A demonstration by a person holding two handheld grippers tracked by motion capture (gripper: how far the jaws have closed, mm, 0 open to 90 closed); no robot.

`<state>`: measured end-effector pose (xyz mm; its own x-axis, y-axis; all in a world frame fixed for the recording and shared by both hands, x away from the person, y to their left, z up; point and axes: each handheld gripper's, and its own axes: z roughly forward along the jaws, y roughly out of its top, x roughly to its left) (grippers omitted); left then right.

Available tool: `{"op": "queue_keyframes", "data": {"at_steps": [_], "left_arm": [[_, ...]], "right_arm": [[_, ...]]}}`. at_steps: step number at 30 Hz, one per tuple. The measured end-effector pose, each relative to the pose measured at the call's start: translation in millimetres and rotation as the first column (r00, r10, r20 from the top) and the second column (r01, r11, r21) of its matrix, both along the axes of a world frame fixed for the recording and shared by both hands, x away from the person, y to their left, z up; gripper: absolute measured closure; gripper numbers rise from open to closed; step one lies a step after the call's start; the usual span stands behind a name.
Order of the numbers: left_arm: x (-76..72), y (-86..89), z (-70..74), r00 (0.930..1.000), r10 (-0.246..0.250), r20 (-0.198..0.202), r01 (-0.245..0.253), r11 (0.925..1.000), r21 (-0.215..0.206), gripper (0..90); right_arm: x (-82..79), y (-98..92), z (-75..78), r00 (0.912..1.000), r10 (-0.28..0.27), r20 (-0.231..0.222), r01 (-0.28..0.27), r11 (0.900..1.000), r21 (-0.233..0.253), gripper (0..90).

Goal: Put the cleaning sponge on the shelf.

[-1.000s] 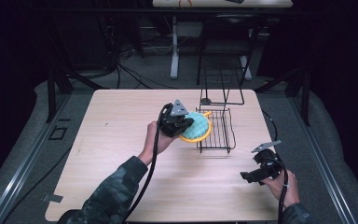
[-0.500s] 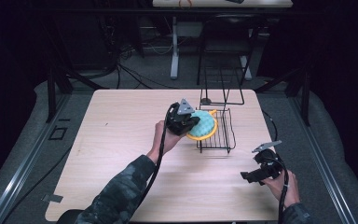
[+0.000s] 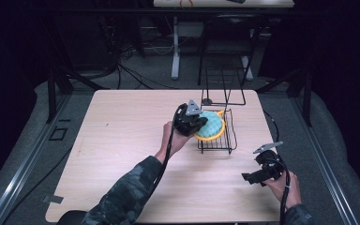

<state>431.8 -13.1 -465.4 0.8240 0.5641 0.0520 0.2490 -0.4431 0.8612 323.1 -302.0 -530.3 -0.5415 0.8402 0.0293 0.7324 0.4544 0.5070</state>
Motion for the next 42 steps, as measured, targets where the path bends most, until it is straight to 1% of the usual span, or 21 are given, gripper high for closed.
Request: {"op": "queue_keyframes", "data": {"at_steps": [5, 8, 12, 16, 20, 22, 23, 25, 28, 30, 33, 35, 36, 42], "left_arm": [[0.0, -8.7, -5.5, 1.0, -0.004, -0.001, 0.004, 1.0, 0.0, 89.6], [-0.2, -11.3, -6.9, 0.9999, 0.002, 0.016, -0.002, 1.0, -0.002, 89.6], [0.8, -15.6, -10.8, 0.9998, 0.003, 0.02, -0.003, 1.0, -0.004, 89.7], [3.1, -19.3, -15.2, 0.9999, -0.002, 0.012, 0.002, 0.9999, -0.011, 89.6], [5.9, -22.2, -20.1, 1.0, 0.0, 0.004, 0.0, 0.9999, -0.015, 89.6], [7.5, -24.2, -23.3, 1.0, 0.001, -0.004, -0.001, 0.9999, -0.017, 89.6], [8.4, -24.9, -24.4, 1.0, 0.003, 0.0, -0.003, 1.0, -0.008, 89.7], [9.2, -26.9, -27.2, 0.9998, 0.0, -0.018, 0.0, 1.0, -0.01, 89.6], [10.0, -29.9, -29.7, 0.9999, -0.003, -0.015, 0.003, 1.0, -0.003, 89.6], [10.5, -32.4, -30.8, 1.0, -0.003, -0.007, 0.003, 0.9999, 0.01, 89.6], [12.2, -36.0, -33.2, 1.0, -0.003, -0.009, 0.003, 0.9999, 0.014, 89.6], [12.8, -37.5, -35.1, 1.0, -0.003, -0.004, 0.004, 0.9998, 0.019, 89.6], [13.2, -38.3, -36.0, 1.0, -0.003, -0.005, 0.003, 0.9999, 0.015, 89.6], [17.5, -42.3, -43.3, 0.9999, 0.004, -0.015, -0.003, 0.9995, 0.03, 89.6]], "right_arm": [[-0.5, 0.0, 0.8, 1.0, 0.003, 0.001, -0.003, 1.0, 0.001, 0.0], [-0.8, 0.3, 0.4, 1.0, 0.002, 0.001, -0.002, 1.0, 0.005, 0.0], [-1.1, 0.3, 0.2, 1.0, 0.002, 0.008, -0.002, 1.0, 0.006, 0.0], [-1.2, -0.6, 0.6, 1.0, 0.003, 0.001, -0.003, 1.0, -0.001, 0.0], [-2.3, -0.9, 0.6, 1.0, -0.003, 0.008, 0.003, 1.0, 0.003, 0.0], [-2.7, -1.3, 1.2, 1.0, -0.002, 0.0, 0.002, 1.0, 0.008, 0.0], [-2.8, -1.4, 1.0, 1.0, -0.002, 0.0, 0.002, 1.0, 0.006, 0.0], [-2.8, -1.5, 0.7, 1.0, -0.001, 0.0, 0.001, 1.0, 0.005, 0.0], [-3.0, -1.0, 0.1, 1.0, -0.004, 0.005, 0.004, 1.0, 0.011, 0.0], [-3.1, -1.3, 0.0, 1.0, -0.005, 0.005, 0.005, 1.0, 0.009, 0.0], [-3.5, -1.7, 0.6, 1.0, -0.01, 0.0, 0.01, 1.0, 0.009, 0.0], [-3.8, -2.2, 1.1, 1.0, -0.009, 0.001, 0.009, 1.0, 0.002, 0.0], [-3.8, -2.2, 1.1, 1.0, -0.009, 0.001, 0.009, 1.0, 0.002, 0.0], [-4.4, -2.5, 0.9, 1.0, -0.007, 0.003, 0.007, 1.0, 0.003, 0.0]]}}
